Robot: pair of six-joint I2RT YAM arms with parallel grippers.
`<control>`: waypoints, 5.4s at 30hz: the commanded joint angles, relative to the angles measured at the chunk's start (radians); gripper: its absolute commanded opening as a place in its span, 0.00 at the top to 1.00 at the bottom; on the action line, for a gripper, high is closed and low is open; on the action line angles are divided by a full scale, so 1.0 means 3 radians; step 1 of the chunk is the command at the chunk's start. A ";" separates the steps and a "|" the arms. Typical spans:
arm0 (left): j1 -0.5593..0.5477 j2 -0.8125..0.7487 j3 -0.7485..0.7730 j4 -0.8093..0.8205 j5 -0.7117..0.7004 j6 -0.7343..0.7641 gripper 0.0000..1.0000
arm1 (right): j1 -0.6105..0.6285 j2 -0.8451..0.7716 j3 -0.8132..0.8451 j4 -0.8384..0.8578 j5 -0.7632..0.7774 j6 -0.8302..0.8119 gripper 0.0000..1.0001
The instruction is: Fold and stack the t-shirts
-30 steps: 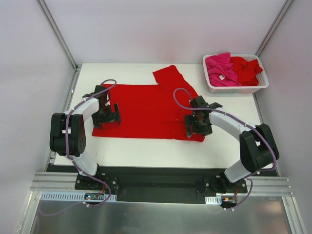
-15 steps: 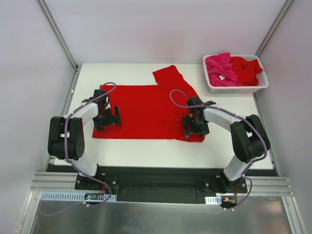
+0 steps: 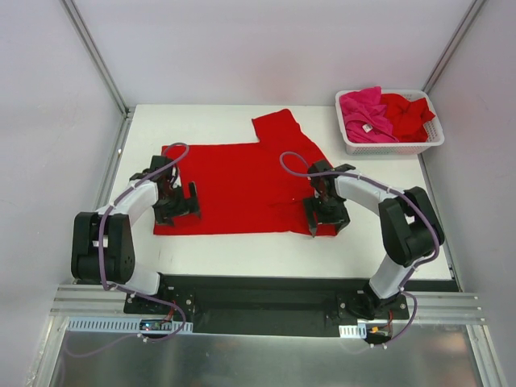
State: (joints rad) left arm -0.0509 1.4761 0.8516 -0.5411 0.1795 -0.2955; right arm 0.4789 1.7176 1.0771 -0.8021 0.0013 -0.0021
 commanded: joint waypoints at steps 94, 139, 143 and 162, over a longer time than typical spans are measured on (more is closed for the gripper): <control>-0.0147 -0.0093 -0.0185 -0.0911 -0.0128 -0.0631 0.01 | 0.0725 -0.0975 -0.1100 0.0148 0.0471 0.1045 0.02; -0.0347 0.1144 0.1344 -0.0375 -0.0363 0.0121 0.01 | 0.0689 -0.1348 0.0500 -0.0466 0.0712 0.0621 0.01; -0.0347 0.1093 0.1252 -0.0354 -0.0501 0.0146 0.01 | 0.0694 -0.1471 0.0505 -0.0497 0.0625 0.0651 0.01; -0.0255 0.0955 0.0833 -0.0334 -0.0859 0.0116 0.01 | 0.0694 -0.1548 0.0782 -0.0635 0.0497 0.0554 0.01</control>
State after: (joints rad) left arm -0.1474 1.7924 1.1336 -0.6273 -0.0349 -0.2687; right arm 0.6907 1.2705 1.2793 -0.9646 0.1684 0.1776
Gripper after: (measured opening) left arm 0.993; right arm 0.991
